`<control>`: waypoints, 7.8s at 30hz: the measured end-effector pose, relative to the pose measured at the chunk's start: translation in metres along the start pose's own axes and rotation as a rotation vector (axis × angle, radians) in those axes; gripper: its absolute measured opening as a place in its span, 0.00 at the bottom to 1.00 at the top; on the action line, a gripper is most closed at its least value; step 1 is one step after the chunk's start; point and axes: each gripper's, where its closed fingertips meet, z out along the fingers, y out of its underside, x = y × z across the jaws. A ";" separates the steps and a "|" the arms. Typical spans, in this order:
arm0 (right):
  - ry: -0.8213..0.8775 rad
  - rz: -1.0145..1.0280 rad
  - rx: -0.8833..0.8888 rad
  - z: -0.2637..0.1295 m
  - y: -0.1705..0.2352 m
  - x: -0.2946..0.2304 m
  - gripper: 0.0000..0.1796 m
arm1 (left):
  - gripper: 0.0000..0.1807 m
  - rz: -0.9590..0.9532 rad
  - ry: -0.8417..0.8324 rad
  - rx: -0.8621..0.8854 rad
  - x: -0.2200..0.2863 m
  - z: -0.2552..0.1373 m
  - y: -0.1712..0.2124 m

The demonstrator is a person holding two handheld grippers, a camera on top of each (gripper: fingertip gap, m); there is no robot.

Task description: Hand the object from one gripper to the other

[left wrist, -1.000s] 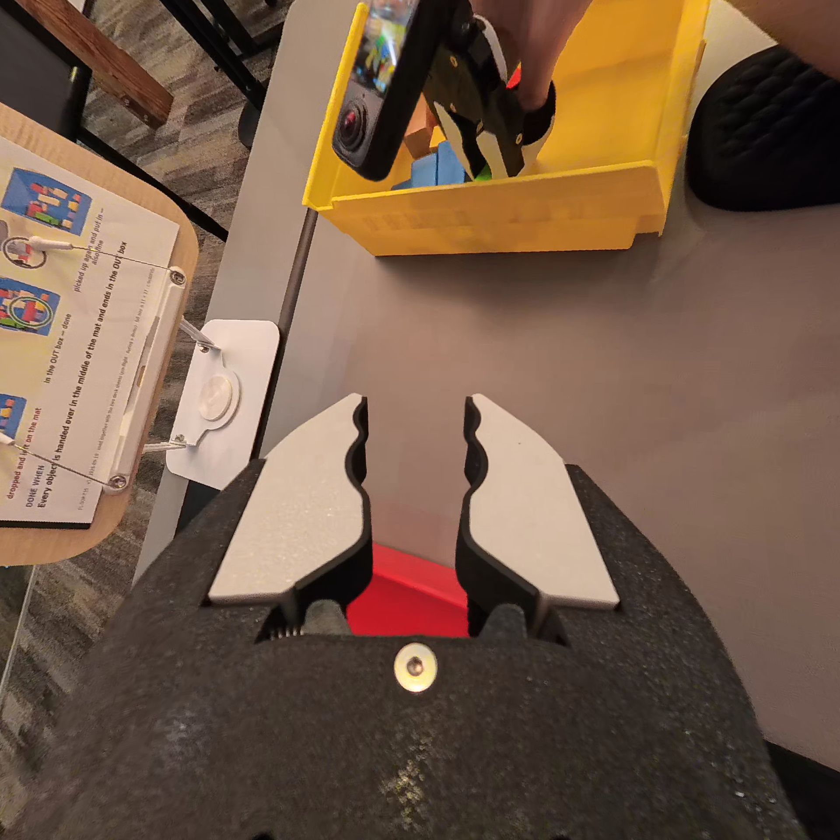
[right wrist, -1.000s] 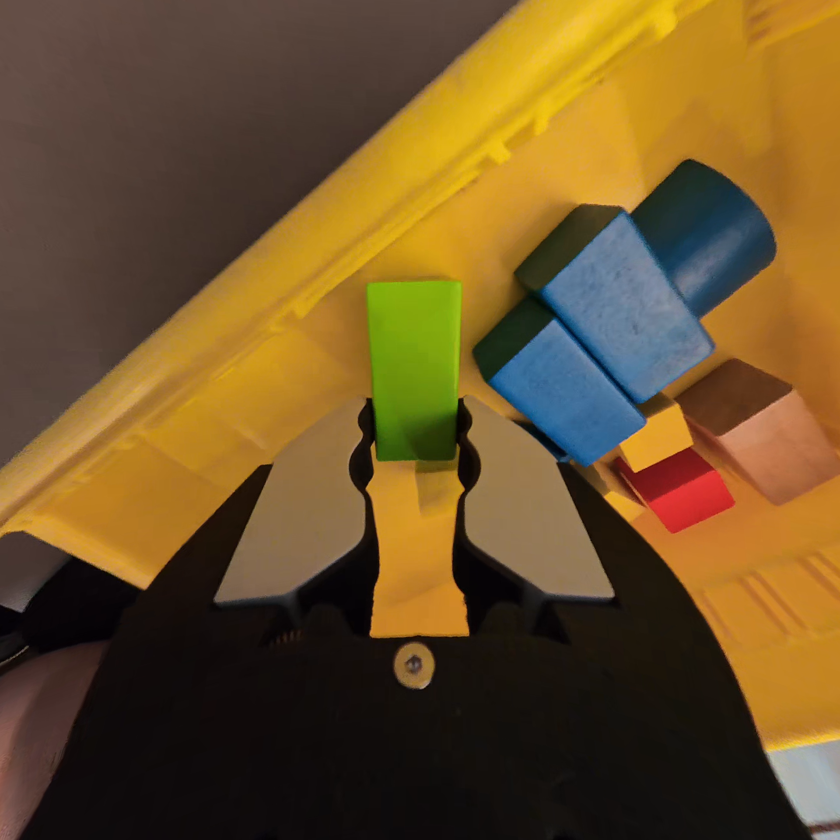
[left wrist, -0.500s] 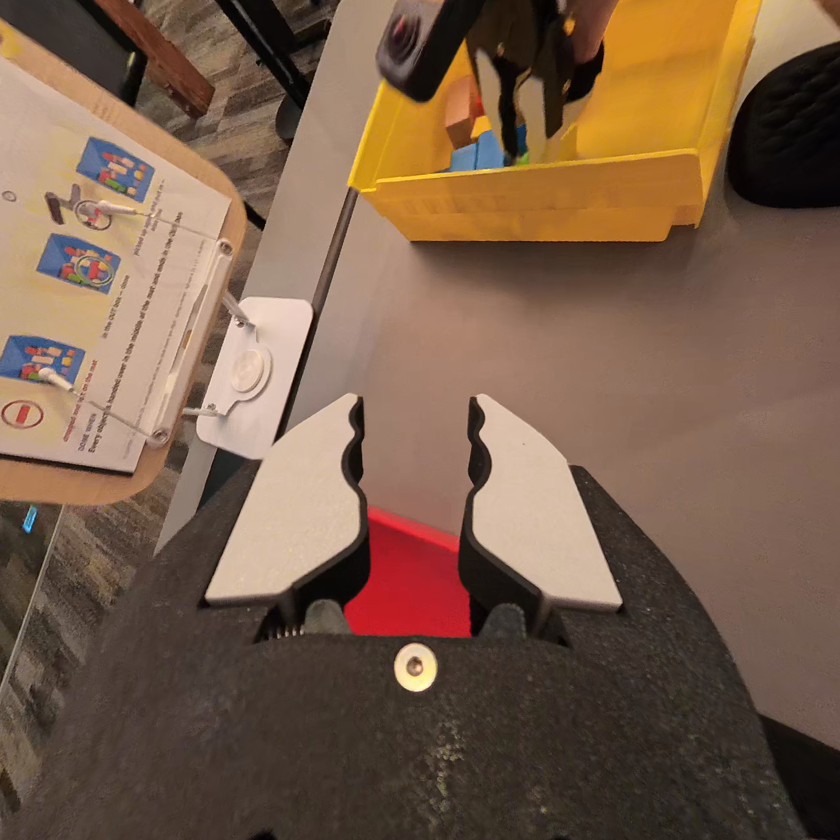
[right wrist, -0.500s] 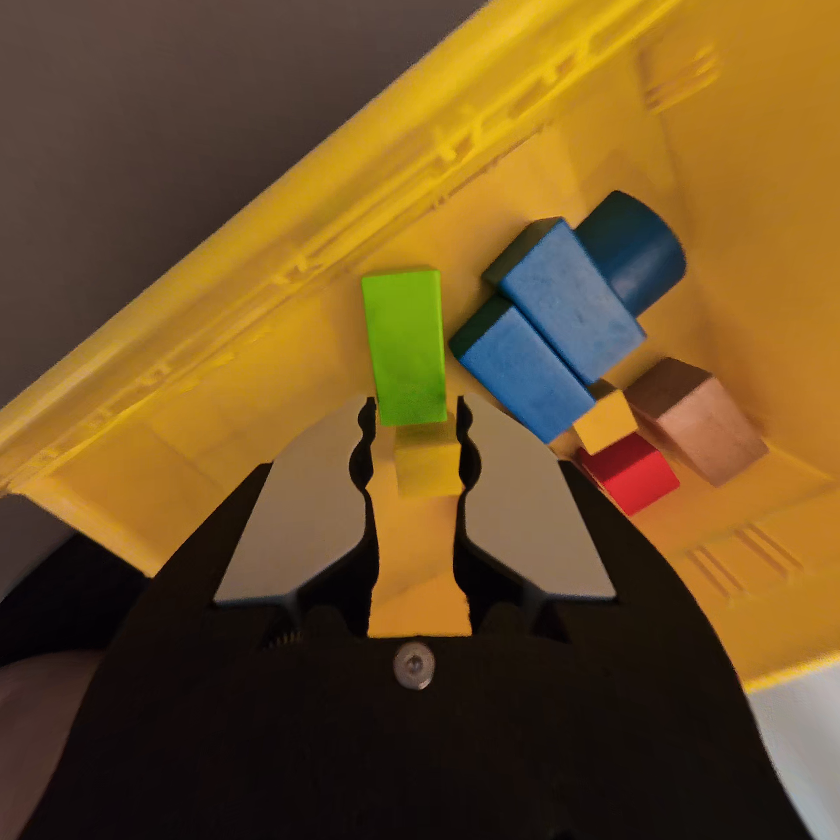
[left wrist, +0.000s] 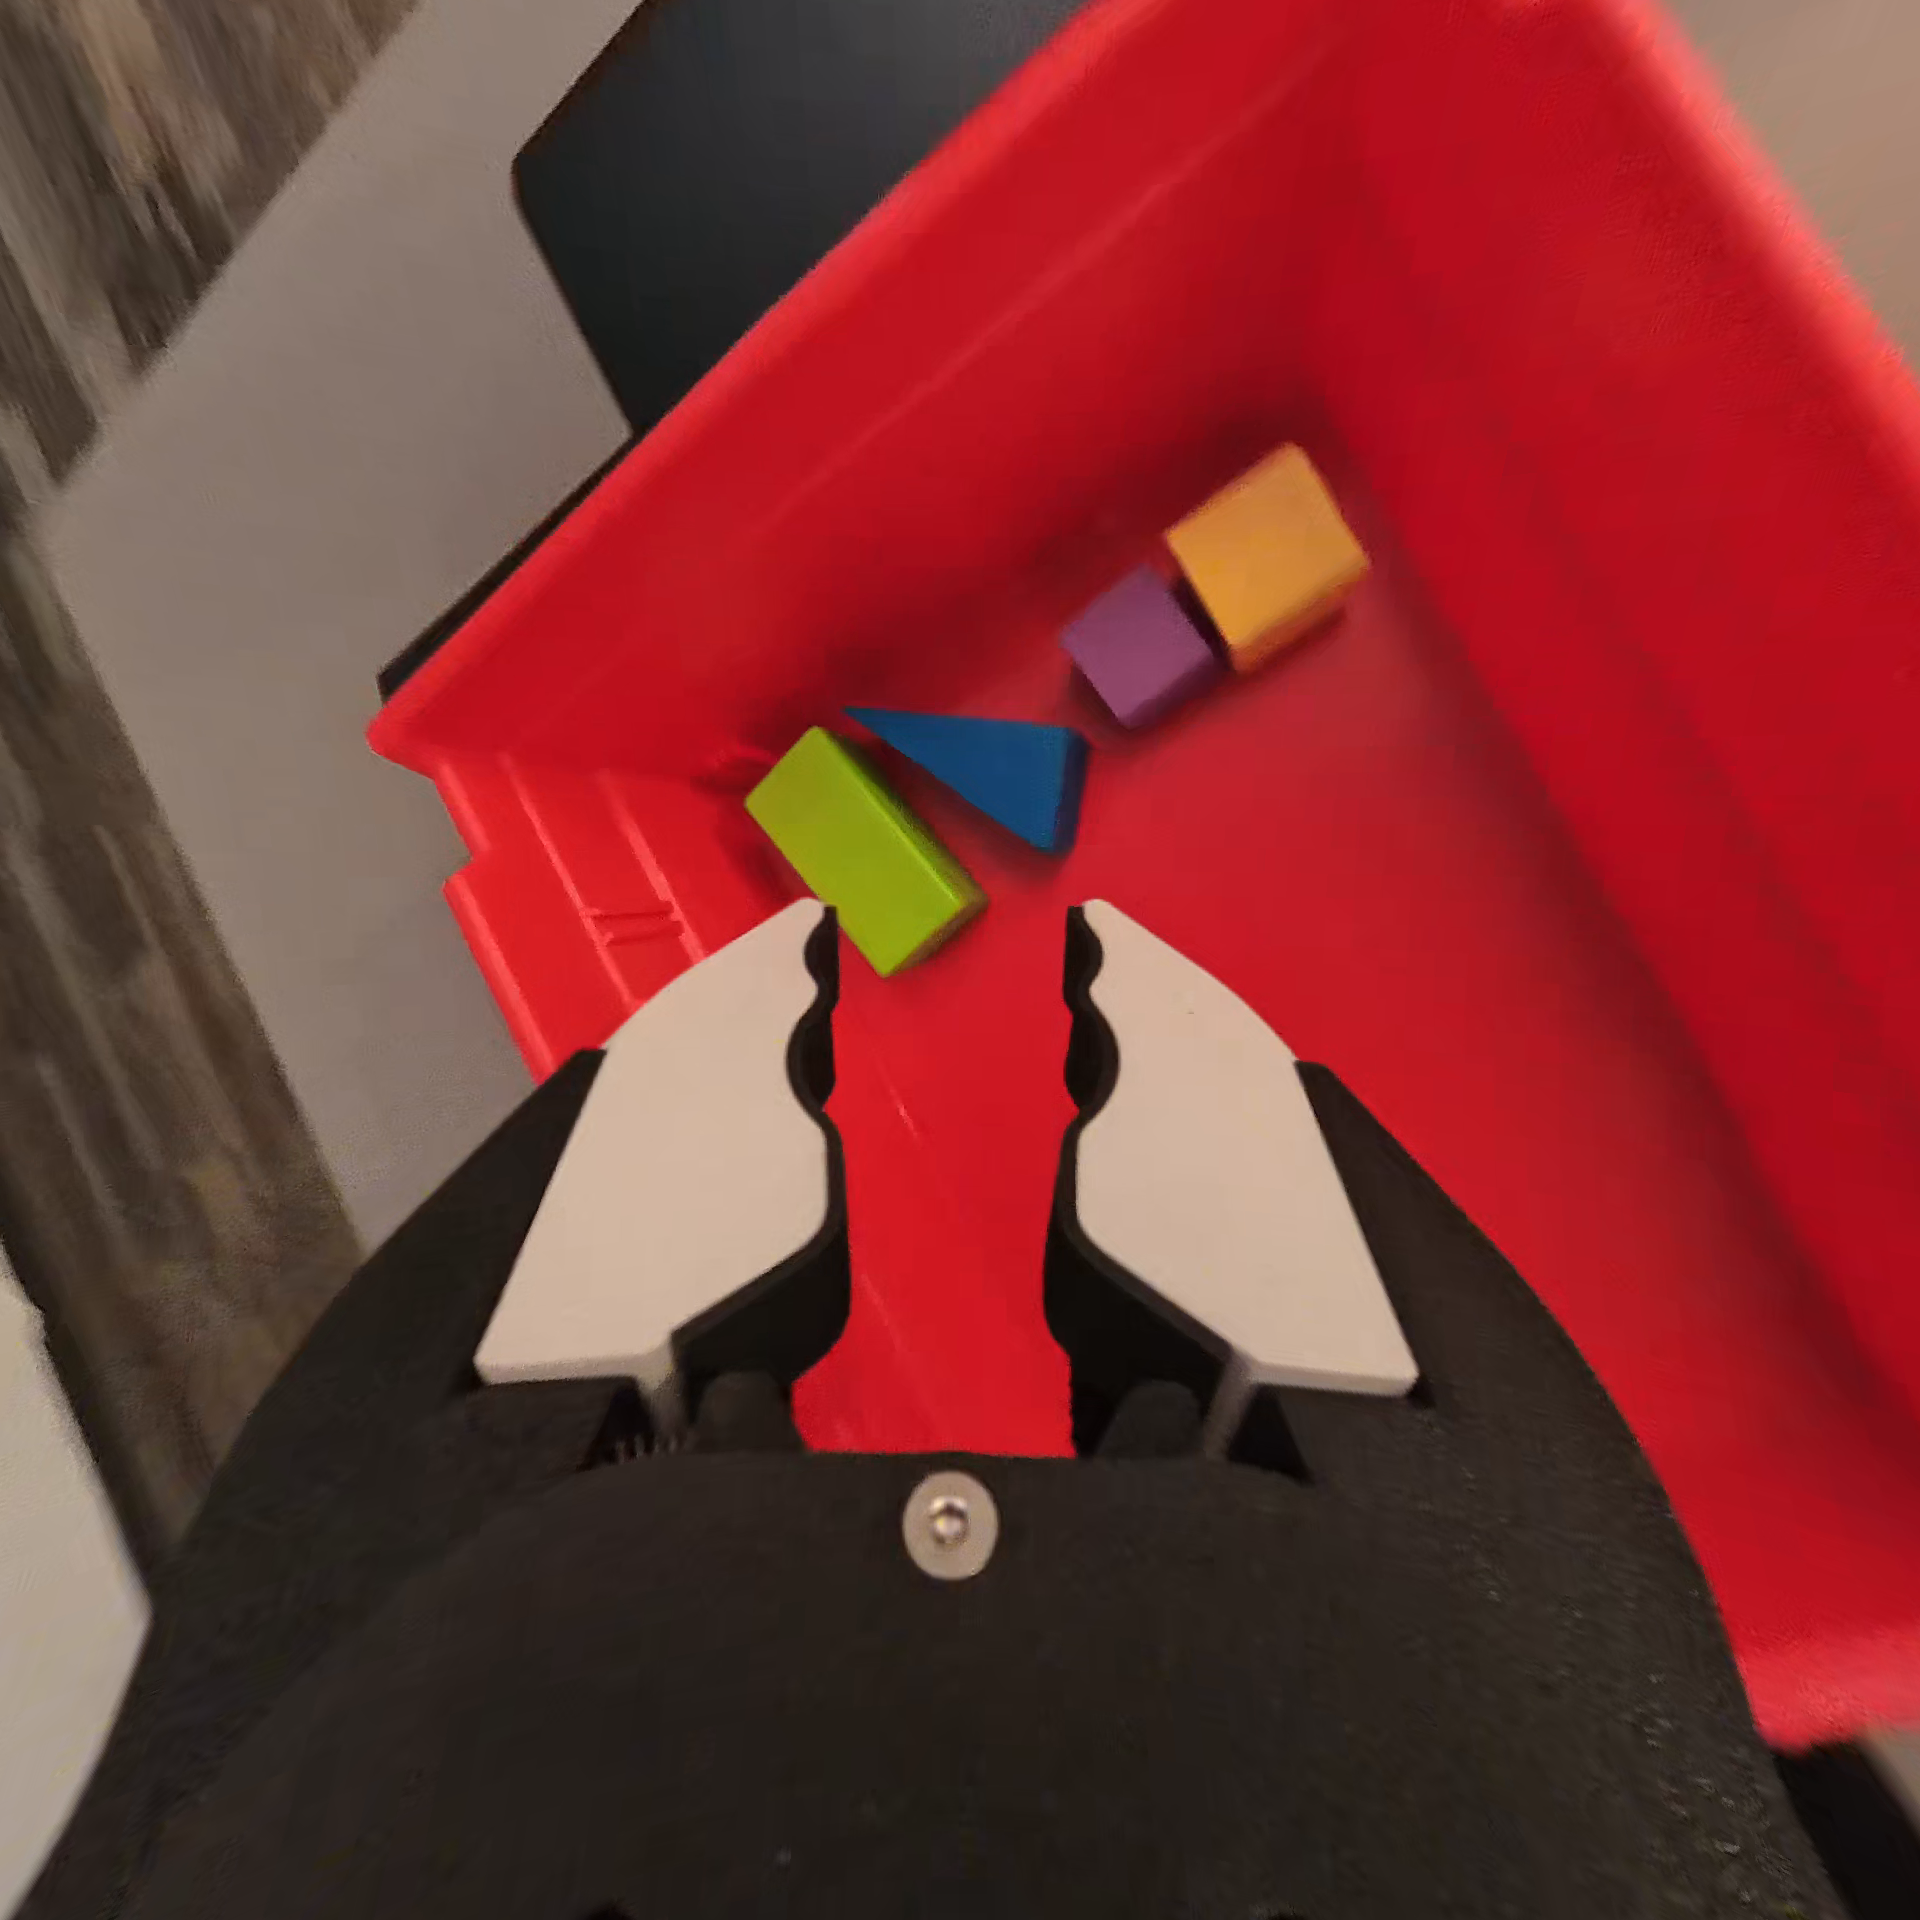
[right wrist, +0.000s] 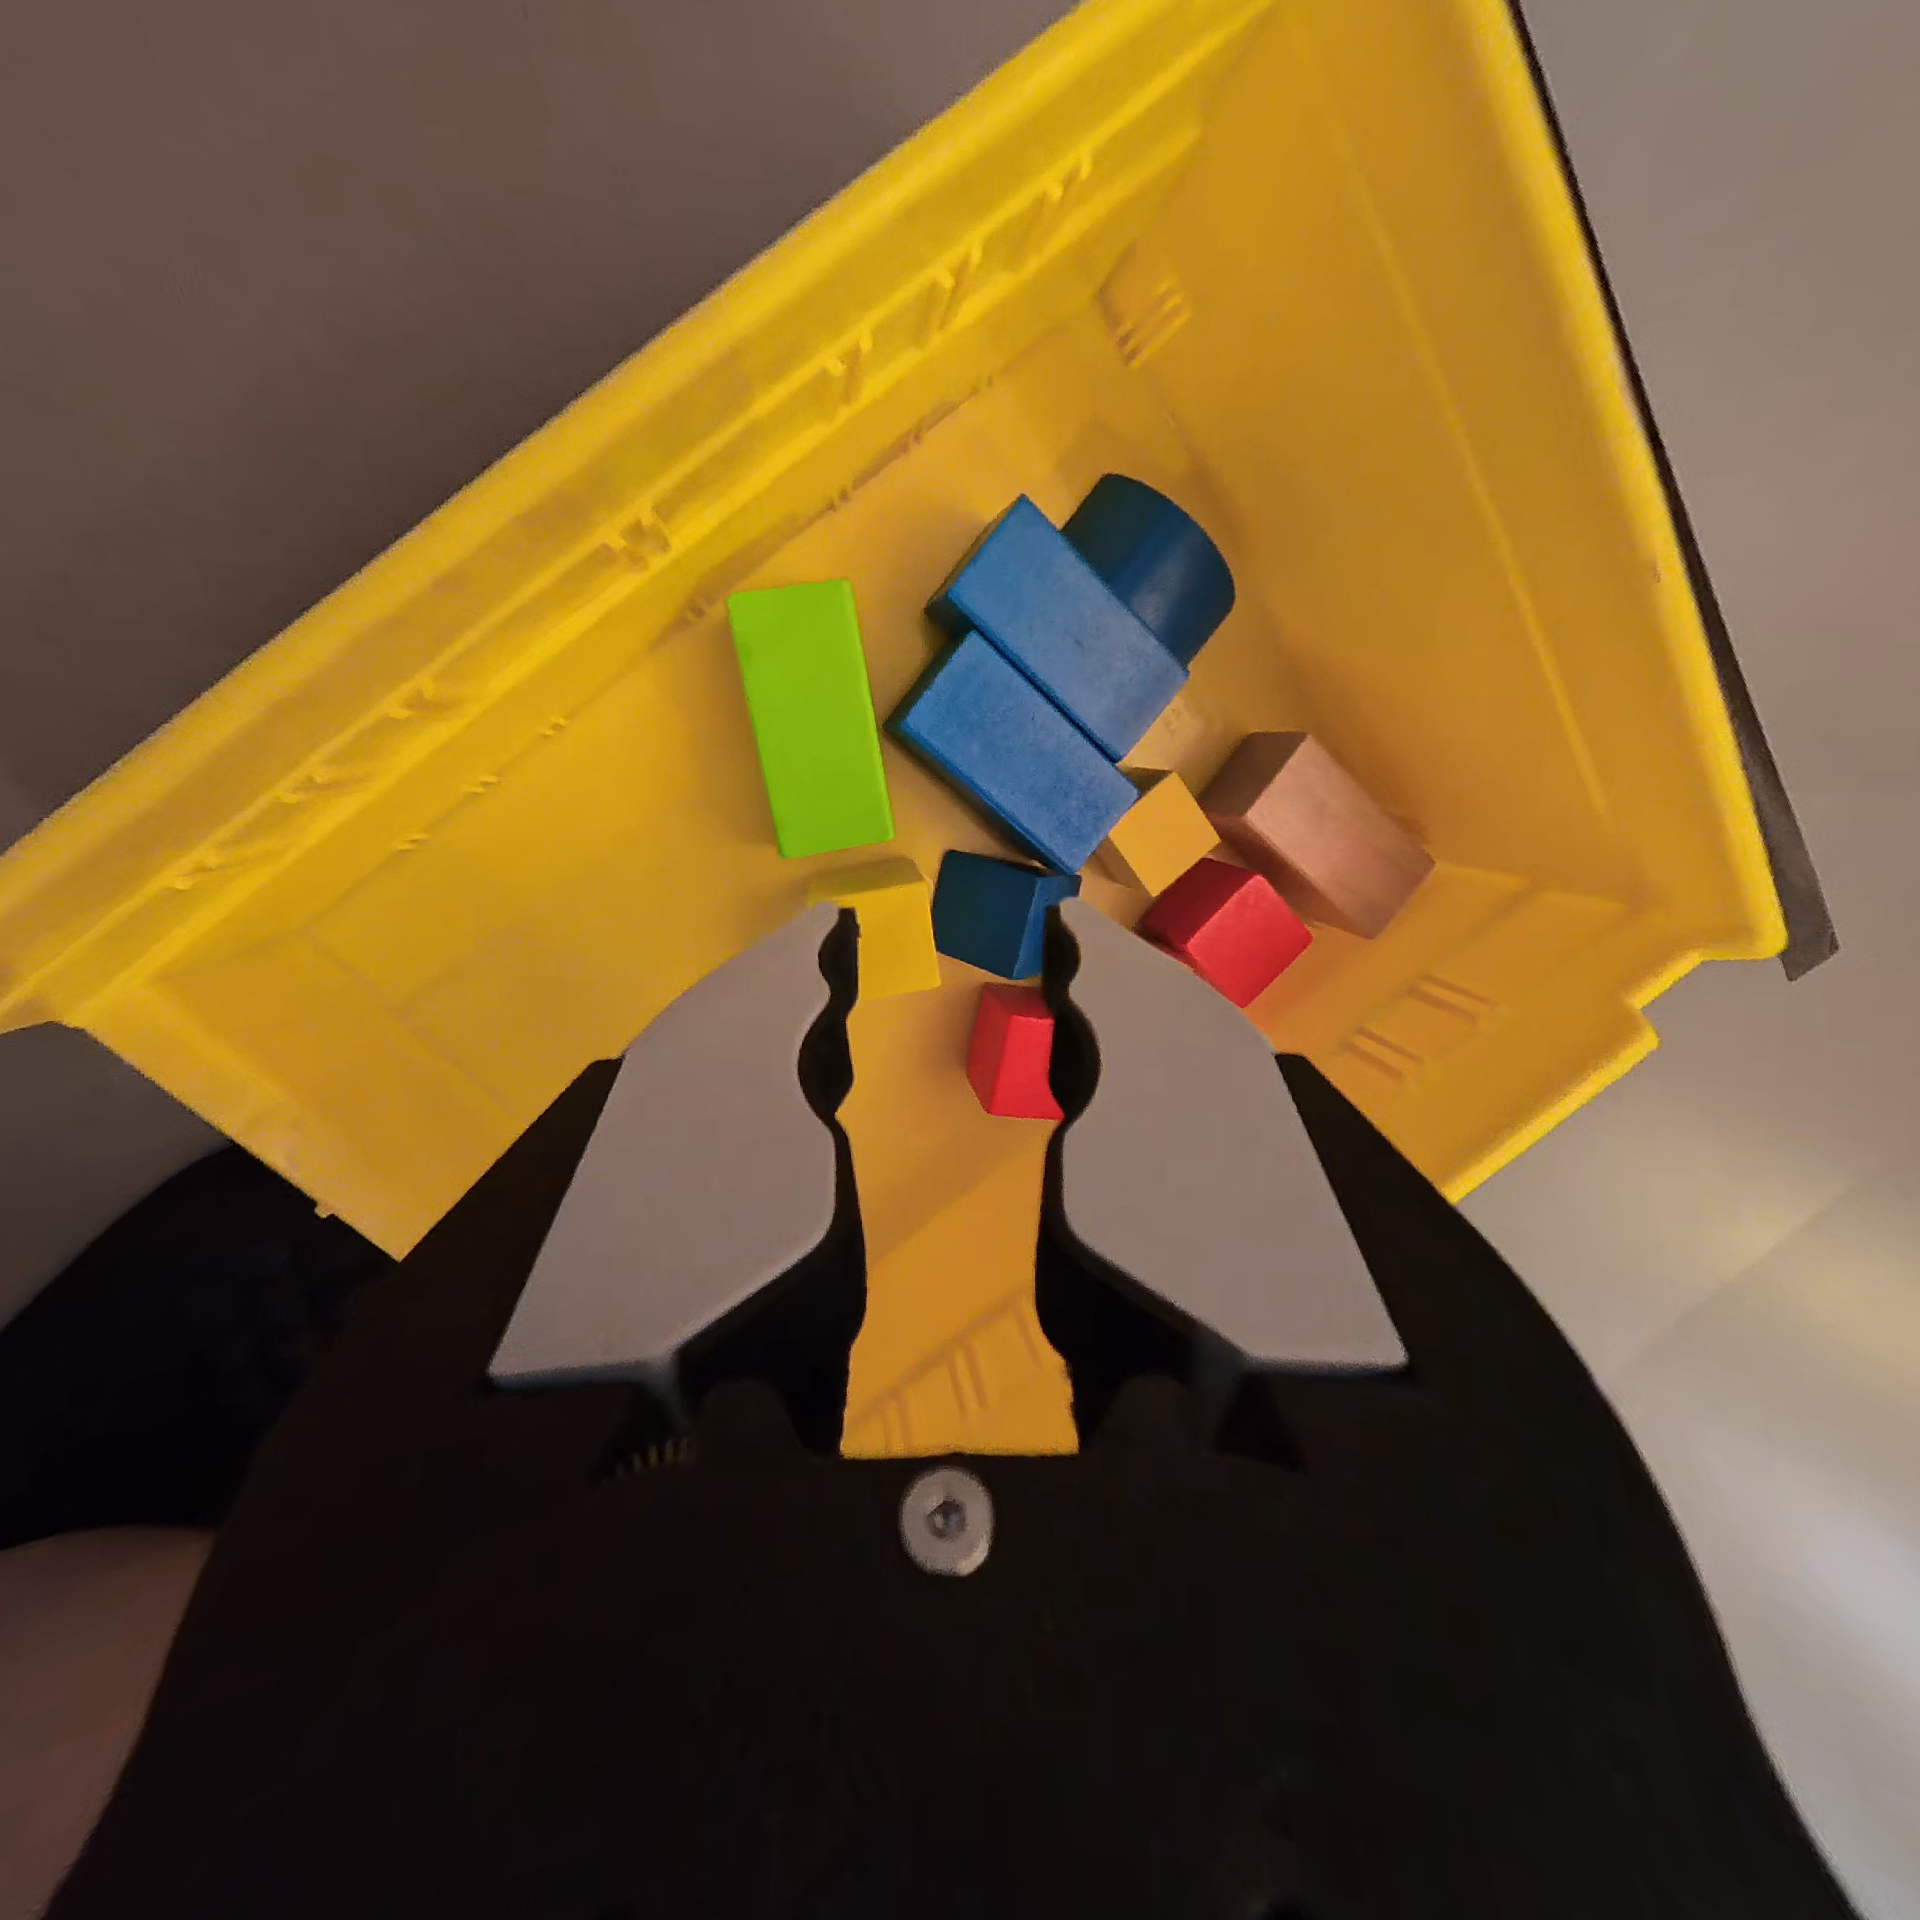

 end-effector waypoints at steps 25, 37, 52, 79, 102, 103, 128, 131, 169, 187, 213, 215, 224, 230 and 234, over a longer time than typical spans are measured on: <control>-0.001 -0.058 -0.092 0.013 0.003 -0.009 0.19 | 0.22 -0.360 -0.049 -0.171 -0.019 0.075 0.034; 0.059 -0.052 -0.038 0.001 -0.005 0.000 0.18 | 0.20 -0.337 0.077 -0.082 -0.019 0.025 0.020; -0.147 -0.438 0.849 -0.092 -0.144 -0.102 0.25 | 0.20 0.303 0.582 0.537 0.174 -0.168 -0.085; -0.291 -0.570 0.683 -0.104 -0.091 -0.127 0.20 | 0.30 0.548 0.743 0.644 0.266 -0.222 -0.075; -0.295 -0.262 -0.039 0.039 0.011 -0.058 0.20 | 0.26 0.509 0.695 0.597 0.241 -0.213 -0.070; -0.296 -0.253 -0.063 0.040 0.014 -0.059 0.20 | 0.26 0.508 0.695 0.598 0.241 -0.213 -0.070; -0.327 -0.161 -0.244 0.067 0.030 -0.057 0.20 | 0.25 0.553 0.673 0.527 0.246 -0.203 -0.061; -0.328 -0.156 -0.254 0.069 0.033 -0.056 0.21 | 0.25 0.548 0.649 0.537 0.242 -0.203 -0.063; -0.139 -0.204 -0.013 0.009 0.002 -0.037 0.21 | 0.32 -0.423 0.159 0.018 0.009 0.067 -0.009; -0.154 -0.209 -0.065 0.016 0.009 -0.039 0.20 | 0.21 -0.366 0.190 -0.121 0.013 0.074 0.018; -0.156 -0.095 0.503 -0.061 -0.087 -0.044 0.22 | 0.14 0.066 0.223 0.366 0.060 -0.089 -0.068; -0.306 -0.035 0.701 -0.093 -0.121 -0.068 0.22 | 0.14 0.160 0.220 0.493 0.089 -0.119 -0.090; -0.812 0.296 1.049 -0.139 -0.197 -0.121 0.27 | 0.14 0.437 0.188 0.719 0.195 -0.182 -0.119; -0.983 0.404 0.997 -0.127 -0.206 -0.136 0.28 | 0.14 0.504 0.150 0.728 0.215 -0.188 -0.119; -1.045 0.387 0.956 -0.121 -0.209 -0.149 0.24 | 0.14 0.526 0.124 0.714 0.219 -0.186 -0.118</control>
